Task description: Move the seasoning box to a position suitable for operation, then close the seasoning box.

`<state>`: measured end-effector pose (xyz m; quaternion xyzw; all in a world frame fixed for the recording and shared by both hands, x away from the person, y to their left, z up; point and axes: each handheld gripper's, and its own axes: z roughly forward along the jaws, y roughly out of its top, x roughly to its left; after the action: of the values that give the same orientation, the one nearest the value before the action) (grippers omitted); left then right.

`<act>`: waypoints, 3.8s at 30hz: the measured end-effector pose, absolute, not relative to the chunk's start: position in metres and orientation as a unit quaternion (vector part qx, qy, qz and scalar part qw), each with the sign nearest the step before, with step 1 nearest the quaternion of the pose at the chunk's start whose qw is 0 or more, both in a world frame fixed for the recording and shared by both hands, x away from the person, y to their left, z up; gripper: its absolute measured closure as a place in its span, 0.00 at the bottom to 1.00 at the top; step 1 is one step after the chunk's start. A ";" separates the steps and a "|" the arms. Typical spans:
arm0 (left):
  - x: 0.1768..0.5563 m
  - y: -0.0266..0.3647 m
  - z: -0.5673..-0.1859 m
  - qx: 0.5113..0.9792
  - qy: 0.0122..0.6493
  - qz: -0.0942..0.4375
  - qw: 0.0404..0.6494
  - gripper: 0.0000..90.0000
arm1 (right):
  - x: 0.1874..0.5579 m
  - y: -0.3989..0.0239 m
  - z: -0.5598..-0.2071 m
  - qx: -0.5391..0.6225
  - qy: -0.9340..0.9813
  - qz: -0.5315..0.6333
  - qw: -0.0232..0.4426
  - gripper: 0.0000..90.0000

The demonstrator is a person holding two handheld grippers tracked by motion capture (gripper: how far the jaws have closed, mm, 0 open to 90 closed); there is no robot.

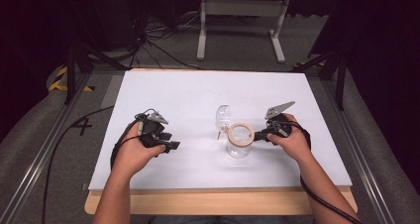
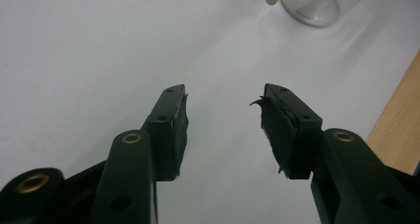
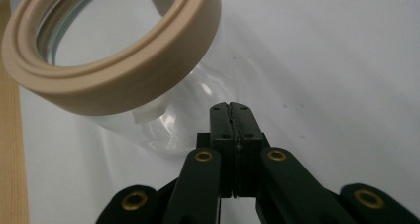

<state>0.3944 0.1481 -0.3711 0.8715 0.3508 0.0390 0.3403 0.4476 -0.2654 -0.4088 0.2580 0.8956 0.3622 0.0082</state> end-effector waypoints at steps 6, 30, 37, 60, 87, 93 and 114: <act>0.403 0.135 -0.370 0.878 0.336 0.030 0.340 0.60 | 0.433 -0.266 -0.409 0.255 0.900 0.354 0.010 1.00; 0.418 0.131 -0.370 0.866 0.331 -0.001 0.374 0.96 | 0.396 -0.226 -0.410 0.188 0.919 0.345 -0.029 1.00; 0.421 0.135 -0.374 0.859 0.335 -0.003 0.388 0.98 | 0.392 -0.214 -0.412 0.171 0.918 0.355 -0.042 1.00; 0.427 0.119 -0.360 0.852 0.318 0.019 0.416 1.00 | 0.381 -0.233 -0.369 0.204 0.883 0.423 0.019 1.00; 0.475 0.069 -0.332 0.820 0.309 0.021 0.482 0.99 | 0.383 -0.222 -0.356 0.224 0.855 0.466 0.044 1.00; 0.473 0.058 -0.330 0.822 0.295 0.011 0.487 0.99 | 0.387 -0.226 -0.355 0.244 0.843 0.477 0.046 1.00; 0.450 0.051 -0.320 0.852 0.247 0.023 0.462 0.97 | 0.388 -0.222 -0.354 0.248 0.833 0.493 0.037 1.00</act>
<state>0.4502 0.0509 -0.3202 0.8518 0.2470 0.0227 0.4615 0.3885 -0.2220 -0.3536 0.2480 0.8331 0.4930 0.0367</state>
